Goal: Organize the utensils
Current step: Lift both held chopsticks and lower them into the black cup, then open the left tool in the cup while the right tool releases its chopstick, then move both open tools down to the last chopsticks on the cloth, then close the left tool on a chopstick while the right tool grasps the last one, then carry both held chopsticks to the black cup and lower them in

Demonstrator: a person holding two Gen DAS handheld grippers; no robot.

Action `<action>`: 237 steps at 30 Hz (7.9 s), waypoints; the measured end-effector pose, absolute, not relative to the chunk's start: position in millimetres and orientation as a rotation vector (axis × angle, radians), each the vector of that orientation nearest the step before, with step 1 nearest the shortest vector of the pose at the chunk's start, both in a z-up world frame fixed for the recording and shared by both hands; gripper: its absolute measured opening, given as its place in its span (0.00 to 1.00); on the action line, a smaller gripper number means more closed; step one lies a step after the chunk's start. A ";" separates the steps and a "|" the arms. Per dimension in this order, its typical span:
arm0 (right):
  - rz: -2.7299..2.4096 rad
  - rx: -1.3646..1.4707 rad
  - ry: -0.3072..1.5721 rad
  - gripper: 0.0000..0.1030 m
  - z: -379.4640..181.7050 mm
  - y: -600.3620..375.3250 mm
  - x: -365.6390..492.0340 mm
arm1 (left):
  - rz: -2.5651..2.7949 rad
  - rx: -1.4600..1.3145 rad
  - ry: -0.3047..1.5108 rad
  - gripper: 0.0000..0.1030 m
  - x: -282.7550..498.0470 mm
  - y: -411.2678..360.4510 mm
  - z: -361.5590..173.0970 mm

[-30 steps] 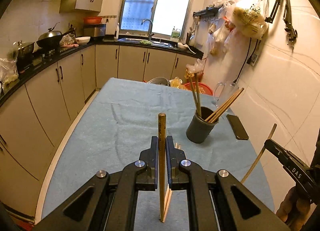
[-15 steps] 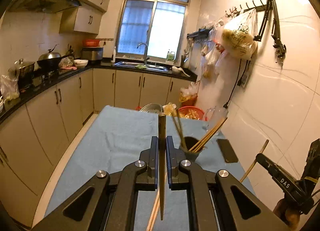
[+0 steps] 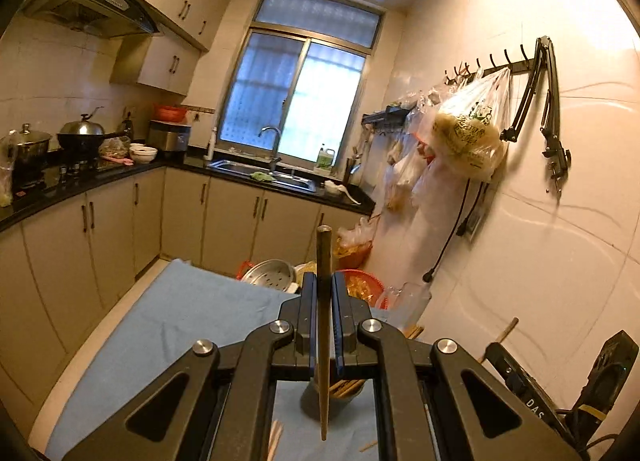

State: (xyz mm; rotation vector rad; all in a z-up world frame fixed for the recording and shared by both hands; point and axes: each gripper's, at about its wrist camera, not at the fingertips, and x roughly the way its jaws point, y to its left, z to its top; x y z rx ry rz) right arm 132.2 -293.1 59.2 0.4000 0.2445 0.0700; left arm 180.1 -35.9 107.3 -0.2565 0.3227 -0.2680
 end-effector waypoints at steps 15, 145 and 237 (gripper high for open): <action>0.008 0.323 0.162 0.08 73.8 -278.6 198.4 | -0.276 -0.222 0.296 0.07 245.5 -78.2 93.6; 0.113 0.104 1.047 0.08 -142.1 -228.8 230.8 | -0.199 0.211 0.924 0.06 241.7 -89.6 -106.8; 0.015 0.358 0.325 0.08 3.2 -275.2 236.1 | -0.318 -0.194 0.509 0.06 262.5 -85.7 28.5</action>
